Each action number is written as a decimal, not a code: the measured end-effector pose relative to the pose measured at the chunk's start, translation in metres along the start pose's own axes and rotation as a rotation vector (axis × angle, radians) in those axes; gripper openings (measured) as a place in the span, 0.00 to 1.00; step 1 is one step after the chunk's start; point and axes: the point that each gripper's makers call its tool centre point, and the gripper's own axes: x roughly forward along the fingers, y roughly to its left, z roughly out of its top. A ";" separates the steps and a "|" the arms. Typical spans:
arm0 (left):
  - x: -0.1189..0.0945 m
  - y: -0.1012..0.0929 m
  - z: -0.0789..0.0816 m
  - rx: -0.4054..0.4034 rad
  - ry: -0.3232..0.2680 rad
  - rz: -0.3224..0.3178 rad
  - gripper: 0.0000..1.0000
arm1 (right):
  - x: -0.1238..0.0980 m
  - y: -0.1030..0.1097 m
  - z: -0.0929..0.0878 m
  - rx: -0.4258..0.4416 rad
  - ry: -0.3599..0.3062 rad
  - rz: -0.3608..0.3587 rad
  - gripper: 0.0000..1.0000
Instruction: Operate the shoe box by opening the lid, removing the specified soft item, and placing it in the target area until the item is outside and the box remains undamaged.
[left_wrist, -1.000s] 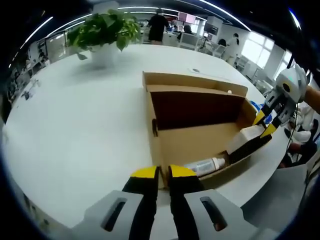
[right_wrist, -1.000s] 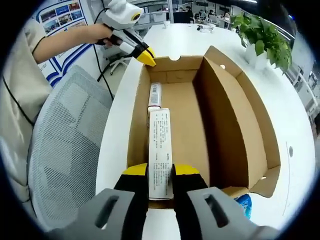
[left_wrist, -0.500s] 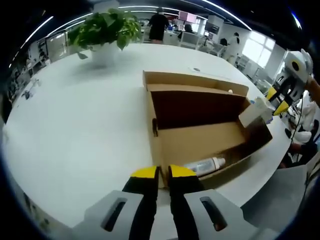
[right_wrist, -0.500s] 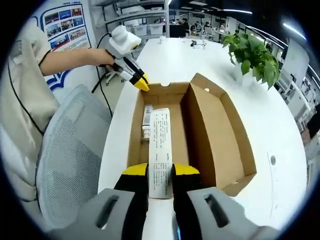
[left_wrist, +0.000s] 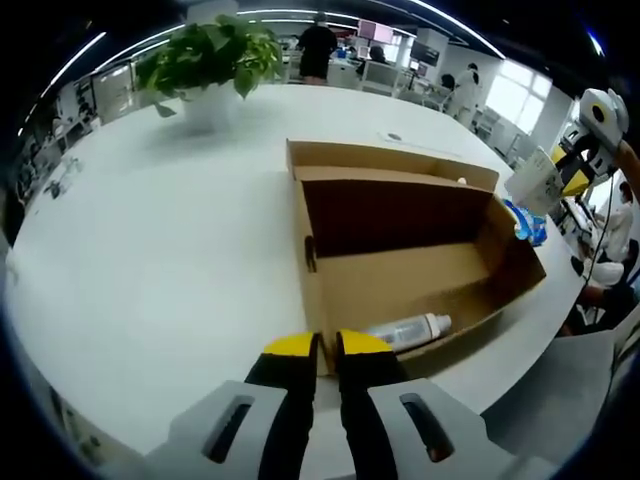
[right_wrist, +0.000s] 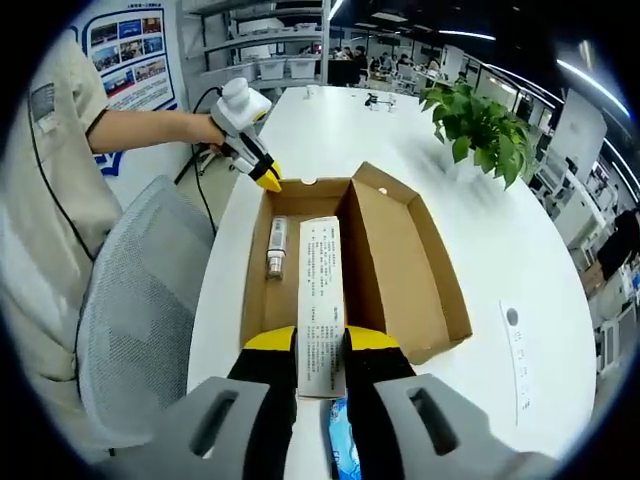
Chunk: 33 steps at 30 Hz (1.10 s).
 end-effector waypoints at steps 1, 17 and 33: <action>0.000 0.000 0.000 -0.001 0.001 0.000 0.04 | -0.003 -0.001 -0.002 -0.001 0.001 -0.004 0.15; 0.000 0.000 -0.001 -0.013 0.003 0.009 0.04 | -0.043 -0.034 -0.039 0.019 0.036 -0.080 0.15; 0.000 0.001 0.000 -0.008 0.010 0.011 0.04 | -0.069 -0.068 -0.083 0.033 0.100 -0.131 0.15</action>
